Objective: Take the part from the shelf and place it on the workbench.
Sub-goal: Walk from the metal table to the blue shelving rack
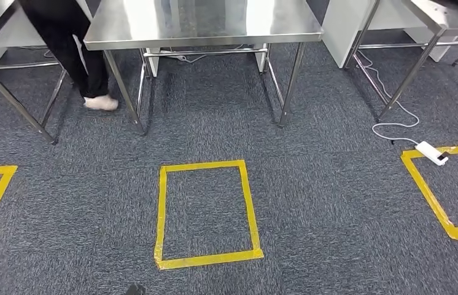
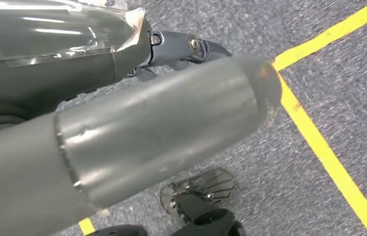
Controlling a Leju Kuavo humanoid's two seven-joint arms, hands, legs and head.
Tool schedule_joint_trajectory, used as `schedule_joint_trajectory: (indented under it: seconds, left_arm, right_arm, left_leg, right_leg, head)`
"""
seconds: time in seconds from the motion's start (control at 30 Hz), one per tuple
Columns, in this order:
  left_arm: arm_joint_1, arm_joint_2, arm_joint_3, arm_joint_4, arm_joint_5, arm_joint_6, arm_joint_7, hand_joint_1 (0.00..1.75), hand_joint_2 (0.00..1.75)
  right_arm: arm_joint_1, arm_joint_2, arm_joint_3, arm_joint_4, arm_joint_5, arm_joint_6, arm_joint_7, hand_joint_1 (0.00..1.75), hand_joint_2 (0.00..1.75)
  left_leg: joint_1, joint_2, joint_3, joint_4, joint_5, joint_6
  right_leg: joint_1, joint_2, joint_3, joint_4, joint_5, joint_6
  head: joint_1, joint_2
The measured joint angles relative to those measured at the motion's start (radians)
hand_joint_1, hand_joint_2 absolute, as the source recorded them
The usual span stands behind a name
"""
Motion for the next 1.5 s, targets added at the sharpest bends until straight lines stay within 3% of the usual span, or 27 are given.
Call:
schedule_joint_trajectory:
  seconds: [0.03,0.1,0.17,0.2,0.23,0.3,0.37,0.47,0.53,0.63,0.67,0.7,0.73,0.8,0.83,0.9,0.97,1.03,1.1,1.17,1.2,1.23,1.27,1.33,1.37,1.4,1.5]
  left_arm:
    - [0.002,0.001,0.000,0.000,0.000,0.000,0.000,0.00,0.00]
    - [0.005,0.002,0.000,0.000,0.000,0.000,0.000,0.00,0.00]
    - [0.007,0.003,0.001,0.000,0.000,0.000,0.001,0.00,0.00]
    - [0.008,0.003,0.001,0.000,0.000,-0.001,0.001,0.00,0.00]
    - [0.009,0.004,0.001,0.000,0.000,-0.001,0.002,0.00,0.00]
    - [0.009,0.004,0.000,0.000,-0.002,-0.001,0.002,0.00,0.00]
    - [0.006,0.003,-0.002,0.000,-0.005,-0.002,0.004,0.00,0.00]
    - [0.004,0.002,-0.003,0.000,-0.007,-0.003,0.008,0.00,0.00]
    - [0.002,0.002,-0.003,0.000,-0.008,-0.003,0.010,0.00,0.00]
    - [-0.003,0.002,-0.003,0.000,-0.009,-0.003,0.012,0.00,0.00]
    - [-0.003,0.002,-0.003,0.000,-0.010,-0.003,0.013,0.00,0.00]
    - [-0.003,0.002,-0.004,0.000,-0.012,-0.004,0.014,0.00,0.00]
    - [-0.003,0.002,-0.004,0.000,-0.015,-0.005,0.016,0.00,0.00]
    - [-0.004,0.002,-0.008,0.000,-0.019,-0.008,0.020,0.00,0.00]
    - [-0.006,0.002,-0.010,0.000,-0.020,-0.009,0.020,0.00,0.00]
    - [-0.009,0.002,-0.012,0.000,-0.020,-0.010,0.022,0.00,0.00]
    - [-0.011,0.003,-0.012,0.000,-0.020,-0.010,0.024,0.00,0.00]
    - [-0.011,0.004,-0.012,0.000,-0.020,-0.010,0.025,0.00,0.00]
    - [-0.014,0.005,-0.012,0.000,-0.020,-0.010,0.026,0.00,0.00]
    - [-0.015,0.005,-0.012,0.000,-0.020,-0.009,0.027,0.00,0.00]
    - [-0.015,0.004,-0.012,0.000,-0.021,-0.009,0.028,0.00,0.00]
    - [-0.015,0.005,-0.012,0.000,-0.021,-0.009,0.029,0.00,0.00]
    - [-0.015,0.005,-0.012,0.000,-0.021,-0.008,0.029,0.00,0.00]
    - [-0.017,0.007,-0.013,0.000,-0.021,-0.008,0.030,0.00,0.00]
    - [-0.019,0.007,-0.013,0.000,-0.022,-0.008,0.031,0.00,0.00]
    - [-0.021,0.007,-0.014,0.000,-0.022,-0.008,0.031,0.00,0.00]
    - [-0.017,0.008,-0.017,0.000,-0.023,-0.007,0.031,0.00,0.00]
  right_arm:
    - [0.002,0.001,0.000,0.000,0.001,0.003,0.000,0.00,0.00]
    - [0.005,0.000,0.001,0.000,0.003,0.012,0.000,0.00,0.00]
    - [0.006,-0.001,0.001,0.000,0.006,0.023,0.001,0.00,0.00]
    - [0.007,-0.001,0.002,0.000,0.008,0.027,0.002,0.00,0.00]
    - [0.007,-0.001,0.002,0.000,0.010,0.030,0.002,0.00,0.00]
    - [0.006,-0.002,0.005,0.000,0.011,0.034,0.005,0.00,0.00]
    - [0.005,-0.004,0.008,0.000,0.011,0.038,0.009,0.00,0.00]
    - [0.002,-0.007,0.011,-0.001,0.010,0.046,0.012,0.00,0.00]
    - [0.001,-0.009,0.013,-0.001,0.010,0.050,0.013,0.00,0.00]
    - [0.005,-0.008,0.016,0.000,0.010,0.051,0.014,0.00,0.00]
    - [0.006,-0.008,0.016,0.000,0.009,0.052,0.014,0.00,0.00]
    - [0.008,-0.008,0.016,0.000,0.008,0.052,0.014,0.00,0.00]
    - [0.008,-0.009,0.016,0.000,0.007,0.053,0.015,0.00,0.00]
    - [0.008,-0.010,0.016,0.000,0.006,0.056,0.014,0.00,0.00]
    - [0.007,-0.010,0.016,0.000,0.006,0.058,0.014,0.00,0.00]
    - [0.008,-0.010,0.016,0.000,0.006,0.061,0.013,0.00,0.00]
    - [0.008,-0.009,0.017,0.000,0.007,0.062,0.012,0.00,0.00]
    - [0.007,-0.008,0.018,0.000,0.008,0.063,0.012,0.00,0.00]
    - [0.008,-0.008,0.018,0.000,0.011,0.065,0.012,0.00,0.00]
    - [0.010,-0.009,0.018,0.000,0.013,0.068,0.012,0.00,0.00]
    - [0.010,-0.009,0.018,0.000,0.014,0.069,0.012,0.00,0.00]
    - [0.010,-0.009,0.019,0.000,0.014,0.070,0.012,0.00,0.00]
    - [0.009,-0.008,0.019,0.000,0.015,0.070,0.013,0.00,0.00]
    - [0.008,-0.007,0.021,0.000,0.016,0.070,0.015,0.00,0.00]
    - [0.008,-0.006,0.022,0.000,0.016,0.070,0.016,0.00,0.00]
    - [0.007,-0.006,0.023,0.000,0.017,0.070,0.017,0.00,0.00]
    - [0.006,-0.004,0.025,0.000,0.017,0.070,0.018,0.00,0.00]
  left_leg:
    - [0.003,0.000,-0.010,0.028,-0.027,-0.005]
    - [0.009,0.002,-0.047,0.137,-0.110,-0.016]
    - [0.015,0.003,-0.077,0.246,-0.159,-0.027]
    - [0.019,0.005,-0.071,0.259,-0.155,-0.032]
    - [0.024,0.008,-0.045,0.233,-0.135,-0.036]
    - [0.030,0.033,0.043,0.107,-0.092,-0.042]
    - [0.027,0.055,0.095,0.020,-0.078,-0.034]
    - [0.018,0.043,0.090,0.004,-0.084,-0.006]
    - [0.016,0.029,0.085,-0.002,-0.077,0.011]
    - [0.014,0.007,0.076,-0.004,-0.071,0.027]
    - [0.013,-0.003,0.074,-0.003,-0.070,0.029]
    - [0.012,-0.013,0.073,-0.003,-0.069,0.030]
    - [0.011,-0.024,0.074,-0.003,-0.068,0.030]
    - [0.011,-0.044,0.077,-0.003,-0.067,0.027]
    - [0.009,-0.054,0.076,-0.001,-0.066,0.024]
    - [0.005,-0.069,0.071,0.000,-0.063,0.015]
    - [0.006,-0.080,0.064,0.000,-0.058,0.003]
    - [0.008,-0.054,0.050,0.025,-0.076,-0.007]
    - [0.010,-0.015,0.003,0.126,-0.138,-0.014]
    - [0.013,-0.005,-0.055,0.253,-0.195,-0.022]
    - [0.015,-0.003,-0.067,0.280,-0.199,-0.024]
    - [0.017,0.001,-0.059,0.270,-0.185,-0.026]
    - [0.019,0.008,-0.031,0.223,-0.157,-0.026]
    - [0.019,0.045,0.047,0.087,-0.102,-0.024]
    - [0.018,0.059,0.073,0.038,-0.087,-0.020]
    - [0.015,0.067,0.084,0.012,-0.083,-0.015]
    - [0.009,0.043,0.080,-0.001,-0.075,0.007]
  right_leg:
    - [-0.006,-0.007,-0.001,-0.001,0.006,-0.007]
    - [-0.009,-0.023,-0.007,-0.001,0.014,-0.017]
    - [-0.008,-0.040,-0.015,0.000,0.018,-0.017]
    - [-0.008,-0.048,-0.017,0.001,0.020,-0.015]
    - [-0.010,-0.056,-0.017,0.002,0.020,-0.013]
    - [-0.010,-0.069,-0.018,0.007,0.017,-0.007]
    - [-0.003,-0.080,-0.020,0.015,0.013,0.004]
    - [0.006,-0.093,-0.022,0.023,0.008,0.021]
    - [0.001,-0.068,-0.043,0.064,-0.017,0.026]
    - [-0.005,-0.021,-0.141,0.255,-0.095,0.020]
    - [-0.005,-0.018,-0.171,0.310,-0.108,0.022]
    - [-0.005,-0.015,-0.185,0.330,-0.104,0.027]
    - [-0.006,-0.013,-0.179,0.309,-0.083,0.035]
    - [-0.009,0.010,-0.125,0.178,-0.018,0.049]
    - [-0.010,0.027,-0.101,0.114,0.008,0.050]
    - [-0.010,0.048,-0.081,0.054,0.030,0.042]
    - [-0.012,0.035,-0.081,0.051,0.037,0.030]
    - [-0.017,0.018,-0.078,0.048,0.044,0.014]
    - [-0.017,-0.003,-0.079,0.046,0.047,-0.002]
    - [-0.012,-0.027,-0.082,0.046,0.046,-0.008]
    - [-0.011,-0.037,-0.083,0.046,0.046,-0.008]
    - [-0.011,-0.048,-0.084,0.046,0.046,-0.008]
    - [-0.010,-0.057,-0.083,0.046,0.046,-0.008]
    - [-0.005,-0.074,-0.081,0.049,0.044,-0.005]
    - [-0.001,-0.082,-0.081,0.050,0.043,-0.001]
    - [0.004,-0.089,-0.082,0.050,0.042,0.003]
    - [0.006,-0.102,-0.084,0.052,0.040,0.019]
  head:
    - [-0.001,0.000]
    - [-0.004,0.000]
    - [-0.004,0.000]
    - [-0.004,0.000]
    - [-0.004,0.000]
    - [-0.005,0.000]
    - [-0.005,0.000]
    - [-0.004,0.000]
    - [-0.002,0.000]
    - [0.001,0.000]
    - [0.000,0.000]
    - [0.000,0.000]
    - [0.000,0.000]
    - [0.001,0.000]
    - [0.001,0.000]
    - [-0.001,0.000]
    - [-0.003,0.000]
    - [-0.005,0.000]
    - [-0.007,0.000]
    - [-0.008,0.000]
    - [-0.008,0.000]
    - [-0.009,0.000]
    - [-0.009,0.000]
    - [-0.010,0.000]
    - [-0.008,0.000]
    - [-0.007,0.000]
    - [-0.003,0.000]
